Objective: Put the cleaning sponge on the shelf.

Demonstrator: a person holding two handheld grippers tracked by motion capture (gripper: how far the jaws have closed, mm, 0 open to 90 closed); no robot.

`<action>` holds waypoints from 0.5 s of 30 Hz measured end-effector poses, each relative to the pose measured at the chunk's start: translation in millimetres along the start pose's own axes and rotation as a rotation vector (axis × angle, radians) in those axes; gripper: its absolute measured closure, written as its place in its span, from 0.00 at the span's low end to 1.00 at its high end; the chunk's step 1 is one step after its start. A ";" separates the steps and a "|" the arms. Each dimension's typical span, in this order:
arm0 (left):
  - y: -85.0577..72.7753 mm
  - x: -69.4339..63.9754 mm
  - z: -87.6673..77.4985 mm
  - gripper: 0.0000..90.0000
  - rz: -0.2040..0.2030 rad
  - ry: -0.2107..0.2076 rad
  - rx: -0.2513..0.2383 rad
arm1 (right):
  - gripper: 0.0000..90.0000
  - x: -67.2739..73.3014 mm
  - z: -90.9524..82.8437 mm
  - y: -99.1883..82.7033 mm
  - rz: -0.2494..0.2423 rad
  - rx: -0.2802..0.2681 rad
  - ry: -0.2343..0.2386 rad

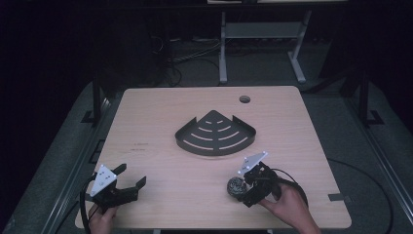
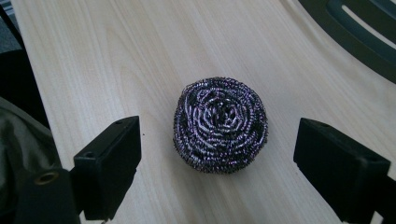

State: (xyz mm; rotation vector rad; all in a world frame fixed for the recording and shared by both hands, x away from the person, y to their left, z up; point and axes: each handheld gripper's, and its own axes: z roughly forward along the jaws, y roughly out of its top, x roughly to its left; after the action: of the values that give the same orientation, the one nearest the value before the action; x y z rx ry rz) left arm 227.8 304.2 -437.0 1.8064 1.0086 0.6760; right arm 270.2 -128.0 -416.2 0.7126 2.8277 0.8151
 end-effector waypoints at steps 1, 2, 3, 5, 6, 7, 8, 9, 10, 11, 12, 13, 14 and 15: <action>0.1 0.2 0.1 0.15 -0.001 -0.003 0.000 | 0.16 0.0 1.9 1.1 0.001 0.006 0.001; 0.1 0.2 0.2 0.15 -0.001 -0.005 0.000 | 0.16 0.2 5.4 3.4 -0.002 0.020 0.005; 0.1 0.0 0.4 0.15 -0.001 -0.004 0.000 | 0.16 0.2 5.4 3.4 -0.002 0.020 0.005; 0.0 -0.2 0.5 0.15 -0.002 -0.003 0.001 | 0.16 0.7 7.8 5.2 -0.006 0.028 0.005; 0.0 -0.2 0.4 0.15 -0.002 -0.005 0.000 | 0.16 0.9 9.2 6.3 -0.006 0.034 0.008; 0.1 -0.2 0.3 0.15 -0.002 -0.006 -0.001 | 0.16 0.8 11.0 7.5 -0.008 0.043 0.007; 0.3 -0.2 0.2 0.15 0.000 -0.004 -0.001 | 0.16 0.6 12.9 8.7 -0.012 0.052 0.007; 0.4 -0.2 0.2 0.15 0.000 -0.001 -0.001 | 0.16 1.0 14.4 9.9 -0.009 0.063 0.007; 0.6 -0.2 0.1 0.15 0.000 0.000 -0.001 | 0.16 0.9 15.9 10.7 -0.014 0.072 0.004; 0.6 -0.2 0.2 0.15 -0.002 -0.002 -0.003 | 0.16 1.2 17.3 11.4 -0.017 0.078 0.005; 0.6 0.0 0.3 0.15 -0.003 -0.003 -0.004 | 0.16 1.7 18.7 12.1 -0.020 0.085 0.006; 0.5 0.1 0.5 0.15 -0.003 -0.002 -0.002 | 0.17 2.1 19.9 12.6 -0.021 0.089 0.009; 0.4 0.0 0.6 0.15 -0.006 -0.001 -0.001 | 0.17 1.9 22.3 13.3 -0.025 0.101 0.010; 0.3 0.0 0.5 0.15 -0.006 -0.001 -0.001 | 0.17 1.9 22.3 13.3 -0.025 0.101 0.010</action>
State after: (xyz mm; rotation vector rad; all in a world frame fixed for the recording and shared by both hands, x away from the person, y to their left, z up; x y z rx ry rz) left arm 228.3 303.9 -437.0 1.8021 1.0130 0.6715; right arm 279.2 -106.6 -428.1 0.6865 2.8983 0.6778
